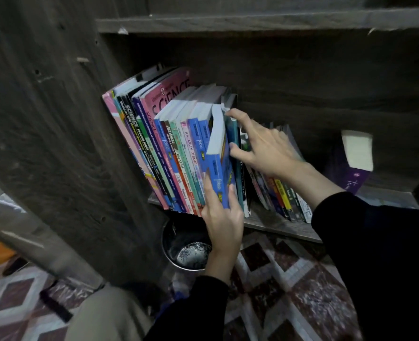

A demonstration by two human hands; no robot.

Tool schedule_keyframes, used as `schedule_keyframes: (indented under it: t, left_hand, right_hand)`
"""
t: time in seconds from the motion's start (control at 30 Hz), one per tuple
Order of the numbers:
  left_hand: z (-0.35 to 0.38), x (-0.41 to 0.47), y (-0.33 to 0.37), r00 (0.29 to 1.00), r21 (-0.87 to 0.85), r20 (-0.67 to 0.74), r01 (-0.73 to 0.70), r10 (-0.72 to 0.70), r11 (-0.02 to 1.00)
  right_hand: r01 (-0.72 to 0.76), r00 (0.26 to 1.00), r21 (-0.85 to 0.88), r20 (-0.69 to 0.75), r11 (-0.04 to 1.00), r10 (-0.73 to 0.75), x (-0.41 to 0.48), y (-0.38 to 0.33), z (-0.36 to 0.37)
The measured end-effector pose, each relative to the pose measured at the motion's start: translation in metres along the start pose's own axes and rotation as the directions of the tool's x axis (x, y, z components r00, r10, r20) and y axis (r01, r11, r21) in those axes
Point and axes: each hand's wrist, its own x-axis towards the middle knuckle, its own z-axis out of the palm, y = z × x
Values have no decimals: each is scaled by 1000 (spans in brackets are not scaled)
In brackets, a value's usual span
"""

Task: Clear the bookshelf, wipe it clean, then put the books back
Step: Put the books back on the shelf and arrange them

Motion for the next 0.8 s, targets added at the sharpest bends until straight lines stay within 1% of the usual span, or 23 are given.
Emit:
schedule_keyframes:
  t: [0.03, 0.1, 0.13, 0.17, 0.2, 0.27, 0.3, 0.37, 0.4, 0.43, 0.5, 0.53, 0.6, 0.7, 0.77, 0.8]
  left_hand:
    - [6, 3, -5, 1000, -34, 23, 1, 0, 999]
    - [15, 10, -11, 997, -115, 66, 52, -44, 992]
    - [19, 15, -13, 994, -127, 88, 70, -60, 989]
    - [23, 20, -15, 994, -101, 95, 55, -45, 993]
    - [27, 25, -17, 998, -41, 66, 8, -6, 999]
    - [34, 31, -24, 992, 166, -26, -120, 126, 979]
    - [35, 31, -25, 988, 239, -60, -126, 144, 963]
    - [33, 17, -30, 992, 307, -95, -46, 78, 951]
    - [31, 3, -35, 997, 343, -65, -27, 52, 939]
    - [29, -14, -42, 999, 377, -7, -40, 46, 925]
    - [25, -44, -55, 988, 429, 135, -127, 76, 894]
    - [26, -51, -61, 980, 444, 175, -164, 94, 881]
    - [36, -50, -69, 978, 466, 186, -173, 94, 868]
    - [58, -34, -69, 991, 553, 132, -63, -13, 831]
    - [67, -29, -71, 990, 572, 134, -32, -55, 820]
    - [68, -28, -72, 989, 566, 139, -30, -60, 824]
  right_hand:
    - [7, 1000, -5, -12, 1000, -8, -1, 1, 0]
    - [17, 999, -14, -37, 1000, -17, -2, 2, -1]
    - [19, 999, -20, -46, 1000, -20, -4, 3, -1]
    - [18, 998, -29, -52, 999, -19, -5, 3, 0]
    - [16, 998, -44, -61, 999, -19, -7, 3, 1]
    - [15, 996, -65, -83, 998, -20, -9, 3, 4]
    - [18, 995, -62, -96, 998, -24, -9, 3, 5]
    - [33, 991, -48, -129, 998, -39, -9, 2, 9]
    - [38, 989, -38, -143, 999, -43, -9, 2, 11]
    - [37, 987, -24, -155, 999, -40, -9, 1, 13]
    - [26, 984, 0, -175, 1000, -25, -9, 1, 18]
    - [18, 983, 5, -180, 1000, -17, -9, 1, 20]
    - [15, 983, 15, -181, 1000, -12, -10, 2, 22]
    - [43, 986, -4, -161, 999, -43, -11, 0, 25]
    - [67, 987, -23, -142, 998, -69, -12, 1, 27]
    - [68, 989, 2, -131, 998, -67, -14, 3, 28]
